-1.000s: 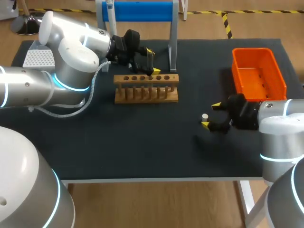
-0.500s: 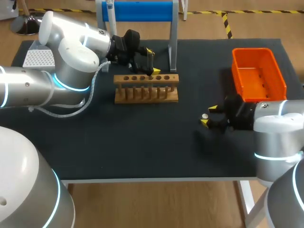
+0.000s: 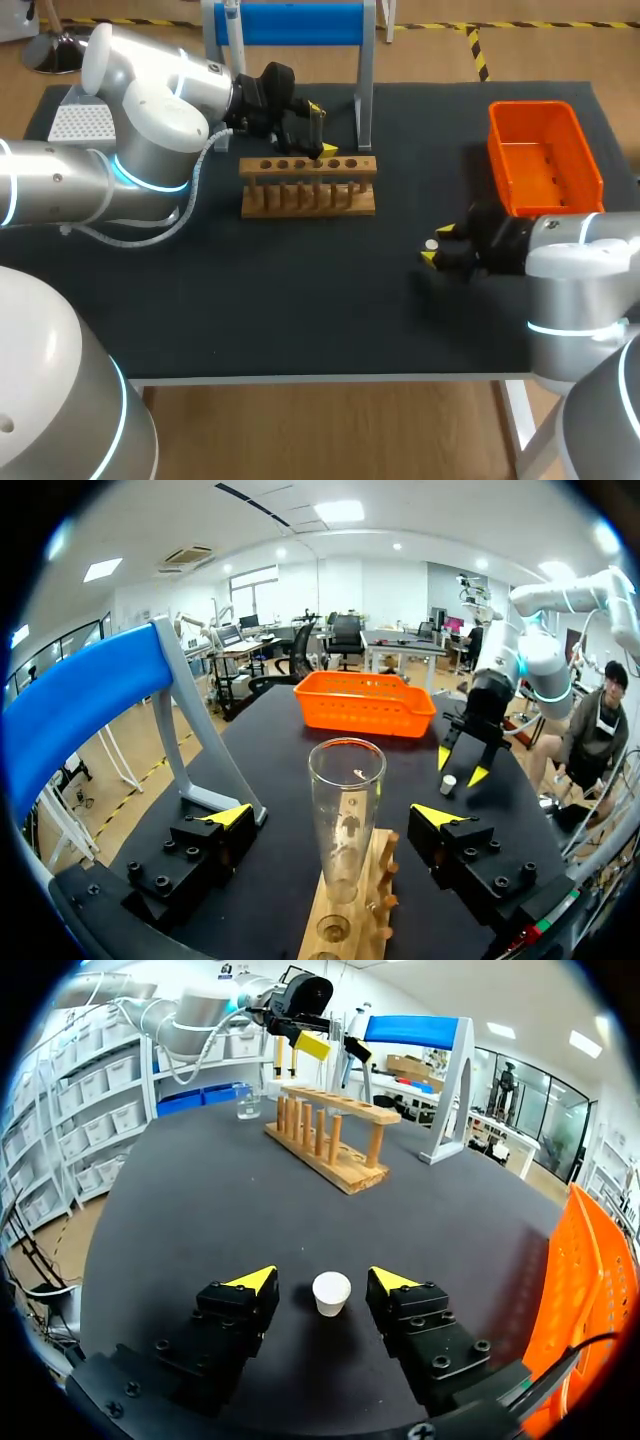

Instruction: Invert the test tube, pick up the pipette, mount the tip to pipette, aspirate from beaker and dispense into the tube, eject the tip, return the pipette, and cap with the stopper.

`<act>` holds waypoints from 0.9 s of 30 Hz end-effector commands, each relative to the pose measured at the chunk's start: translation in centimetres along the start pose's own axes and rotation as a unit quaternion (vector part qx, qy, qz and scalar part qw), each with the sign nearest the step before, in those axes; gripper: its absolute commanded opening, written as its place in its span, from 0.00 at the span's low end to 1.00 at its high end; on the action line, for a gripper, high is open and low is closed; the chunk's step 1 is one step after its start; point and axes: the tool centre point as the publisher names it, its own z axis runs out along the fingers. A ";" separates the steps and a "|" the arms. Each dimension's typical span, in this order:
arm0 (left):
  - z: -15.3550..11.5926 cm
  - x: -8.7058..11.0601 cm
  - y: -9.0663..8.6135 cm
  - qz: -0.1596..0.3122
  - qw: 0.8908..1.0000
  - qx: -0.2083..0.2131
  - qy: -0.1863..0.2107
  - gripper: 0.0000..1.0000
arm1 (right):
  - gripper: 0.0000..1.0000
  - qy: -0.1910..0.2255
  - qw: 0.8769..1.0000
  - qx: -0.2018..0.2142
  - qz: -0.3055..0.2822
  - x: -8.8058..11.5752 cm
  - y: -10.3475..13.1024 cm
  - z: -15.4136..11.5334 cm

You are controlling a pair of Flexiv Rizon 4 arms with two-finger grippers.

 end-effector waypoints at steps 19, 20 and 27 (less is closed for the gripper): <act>0.0 0.0 0.1 0.000 1.000 0.001 0.000 1.00 | 0.46 -0.004 1.000 0.000 0.003 -0.1 -0.3 1.0; 0.0 0.0 0.1 0.000 1.000 0.001 0.000 1.00 | 0.45 -0.004 1.000 0.000 0.004 -0.1 -0.3 1.0; 0.0 0.0 0.1 0.000 1.000 0.001 0.000 1.00 | 0.42 -0.004 1.000 0.000 0.005 -0.2 -0.3 1.1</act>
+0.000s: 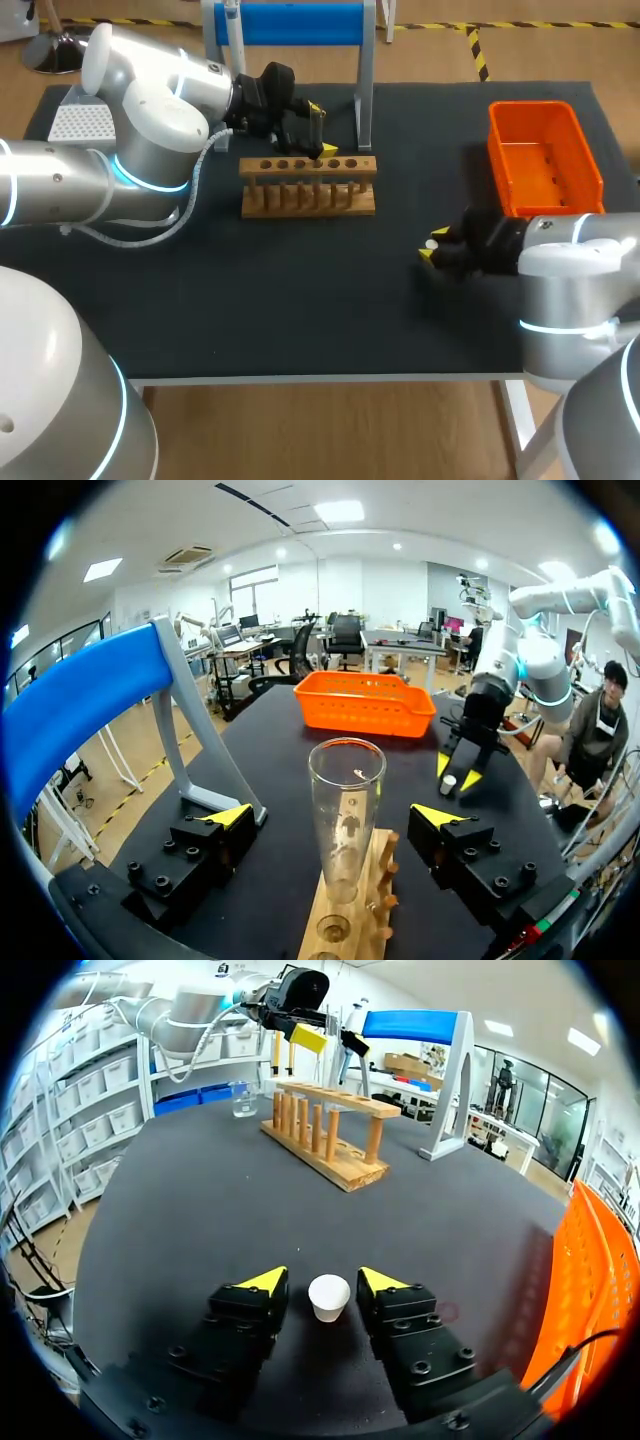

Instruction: Invert the test tube, pick up the pipette, mount the tip to pipette, aspirate from beaker and dispense into the tube, eject the tip, return the pipette, and cap with the stopper.

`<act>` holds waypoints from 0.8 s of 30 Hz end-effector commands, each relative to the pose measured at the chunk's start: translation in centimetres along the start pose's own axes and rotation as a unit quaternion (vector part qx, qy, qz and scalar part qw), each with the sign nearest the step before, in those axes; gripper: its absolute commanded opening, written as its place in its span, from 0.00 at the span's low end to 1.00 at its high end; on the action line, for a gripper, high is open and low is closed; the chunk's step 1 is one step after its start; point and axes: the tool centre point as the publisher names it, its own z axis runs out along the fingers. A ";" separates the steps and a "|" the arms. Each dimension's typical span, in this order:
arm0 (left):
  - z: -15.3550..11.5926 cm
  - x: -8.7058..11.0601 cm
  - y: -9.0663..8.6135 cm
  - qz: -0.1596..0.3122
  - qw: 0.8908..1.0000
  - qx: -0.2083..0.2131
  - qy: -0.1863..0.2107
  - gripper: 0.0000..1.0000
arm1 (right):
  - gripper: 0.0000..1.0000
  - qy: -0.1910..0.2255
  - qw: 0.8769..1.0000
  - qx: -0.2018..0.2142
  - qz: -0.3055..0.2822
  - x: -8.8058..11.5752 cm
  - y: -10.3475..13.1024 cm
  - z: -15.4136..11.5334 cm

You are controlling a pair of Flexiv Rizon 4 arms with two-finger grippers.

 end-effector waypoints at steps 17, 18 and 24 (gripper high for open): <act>0.0 0.0 0.1 0.000 1.000 0.001 0.000 1.00 | 0.00 -0.003 1.000 0.003 0.004 -0.1 -0.3 0.2; 0.0 0.0 0.1 0.000 1.000 0.001 0.000 1.00 | 0.00 -0.003 1.000 0.003 0.004 -0.1 -0.3 0.2; 0.0 0.0 0.1 0.000 1.000 0.001 0.000 1.00 | 0.00 0.000 1.000 -0.002 0.005 -0.3 0.6 -0.3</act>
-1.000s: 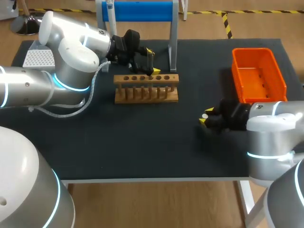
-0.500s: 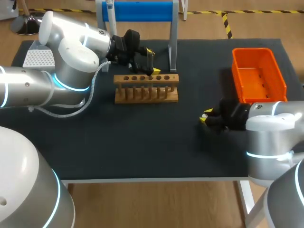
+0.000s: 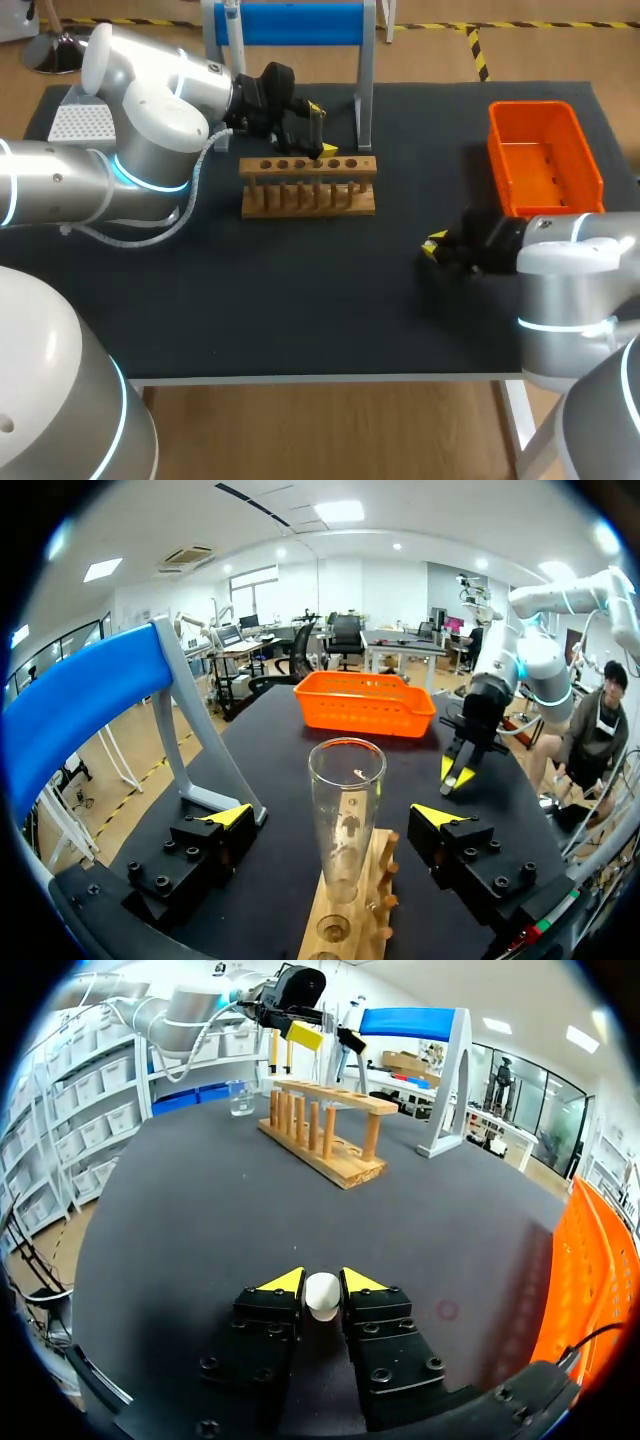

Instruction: Invert the test tube, pick up the pipette, mount the tip to pipette, aspirate from beaker and dispense into the tube, eject the tip, return the pipette, and cap with the stopper.

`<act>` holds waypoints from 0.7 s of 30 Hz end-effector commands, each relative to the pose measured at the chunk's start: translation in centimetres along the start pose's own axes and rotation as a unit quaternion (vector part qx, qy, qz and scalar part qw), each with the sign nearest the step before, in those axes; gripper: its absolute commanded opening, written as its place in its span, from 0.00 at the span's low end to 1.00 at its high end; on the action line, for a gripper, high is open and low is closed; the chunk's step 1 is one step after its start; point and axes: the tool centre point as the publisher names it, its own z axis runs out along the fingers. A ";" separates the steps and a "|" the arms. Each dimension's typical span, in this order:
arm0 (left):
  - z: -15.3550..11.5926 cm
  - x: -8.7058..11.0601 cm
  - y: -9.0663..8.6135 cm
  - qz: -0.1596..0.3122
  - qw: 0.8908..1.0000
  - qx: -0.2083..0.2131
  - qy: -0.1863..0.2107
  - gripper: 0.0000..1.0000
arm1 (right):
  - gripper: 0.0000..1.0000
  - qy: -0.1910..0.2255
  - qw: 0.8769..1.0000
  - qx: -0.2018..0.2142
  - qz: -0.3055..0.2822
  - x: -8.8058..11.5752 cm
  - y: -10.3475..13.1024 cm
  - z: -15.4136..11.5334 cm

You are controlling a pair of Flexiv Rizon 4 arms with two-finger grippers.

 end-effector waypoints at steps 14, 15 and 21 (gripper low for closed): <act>0.0 0.0 0.1 0.000 1.000 0.001 0.000 1.00 | 0.00 0.057 0.997 -0.047 -0.036 -1.6 10.0 -3.7; 0.0 0.0 0.1 0.000 1.000 0.001 0.000 1.00 | 0.00 0.062 0.996 -0.051 -0.041 -1.6 10.8 -3.9; 0.0 0.0 0.1 0.000 1.000 0.001 0.000 1.00 | 0.00 0.088 0.991 -0.071 -0.073 -1.6 15.3 -5.3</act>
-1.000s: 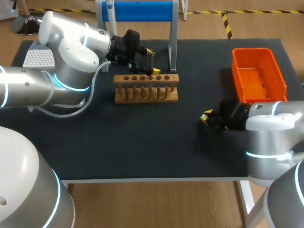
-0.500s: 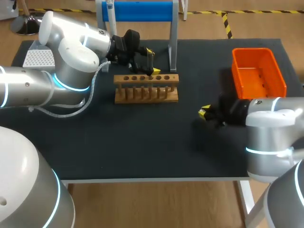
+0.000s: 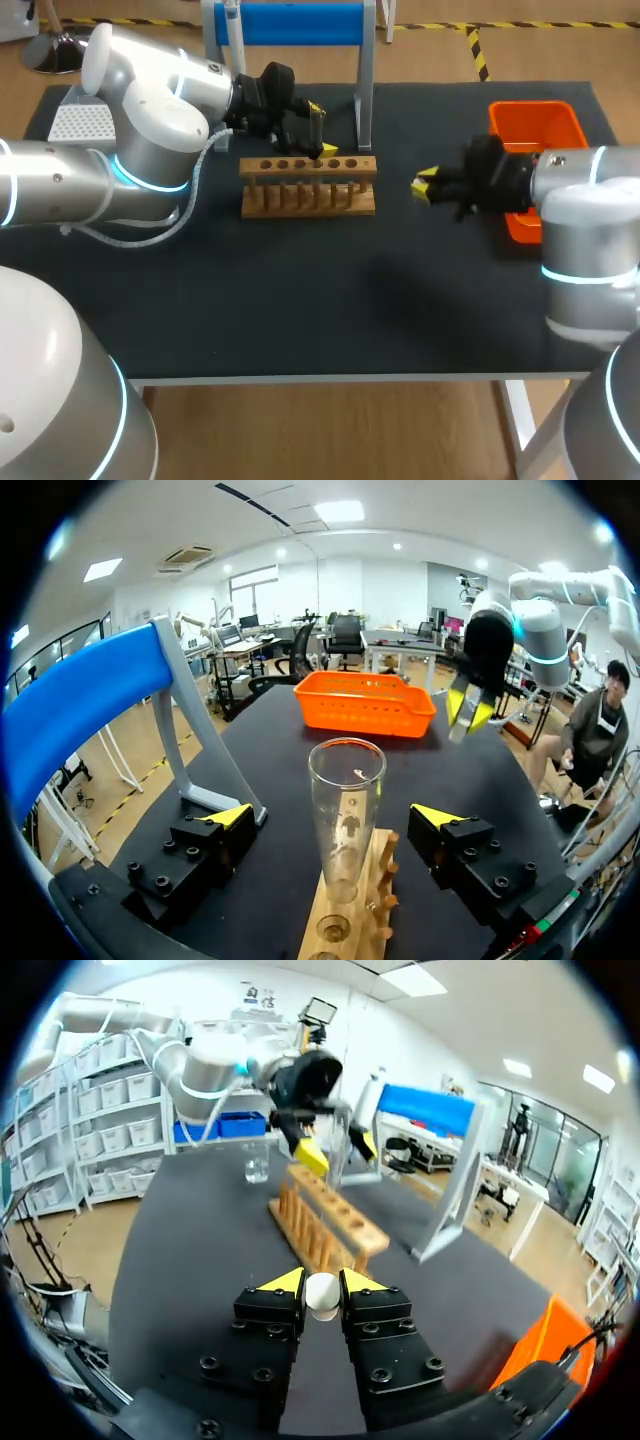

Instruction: Invert the test tube, pick up the pipette, mount the tip to pipette, aspirate from beaker and dispense into the tube, eject the tip, return the pipette, and cap with the stopper.

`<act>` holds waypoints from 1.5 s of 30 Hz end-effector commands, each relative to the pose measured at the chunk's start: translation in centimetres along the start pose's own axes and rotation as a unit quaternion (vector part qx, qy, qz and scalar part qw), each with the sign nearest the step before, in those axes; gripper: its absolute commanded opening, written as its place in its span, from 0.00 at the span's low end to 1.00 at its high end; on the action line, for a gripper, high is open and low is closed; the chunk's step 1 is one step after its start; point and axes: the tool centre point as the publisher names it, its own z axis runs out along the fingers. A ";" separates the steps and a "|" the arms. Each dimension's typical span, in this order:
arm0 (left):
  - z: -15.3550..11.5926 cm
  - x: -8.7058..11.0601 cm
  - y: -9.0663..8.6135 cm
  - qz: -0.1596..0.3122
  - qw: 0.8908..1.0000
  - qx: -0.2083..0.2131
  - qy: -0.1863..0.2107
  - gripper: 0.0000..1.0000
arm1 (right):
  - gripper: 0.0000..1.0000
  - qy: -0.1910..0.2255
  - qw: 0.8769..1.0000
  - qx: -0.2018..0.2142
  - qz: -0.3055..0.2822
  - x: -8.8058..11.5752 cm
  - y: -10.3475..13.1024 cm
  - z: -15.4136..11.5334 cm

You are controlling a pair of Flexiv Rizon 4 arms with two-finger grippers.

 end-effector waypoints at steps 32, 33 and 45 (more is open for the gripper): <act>0.0 0.0 0.1 0.000 1.000 0.001 0.000 1.00 | 0.00 0.100 0.995 -0.013 -0.024 -1.0 6.3 0.1; 0.0 0.0 0.1 0.000 1.000 0.001 0.000 1.00 | 0.00 0.106 0.994 -0.015 -0.025 -1.1 6.7 0.3; 0.0 0.0 0.1 0.000 1.000 0.001 0.000 1.00 | 0.00 0.157 0.987 -0.013 -0.031 -1.4 10.3 3.4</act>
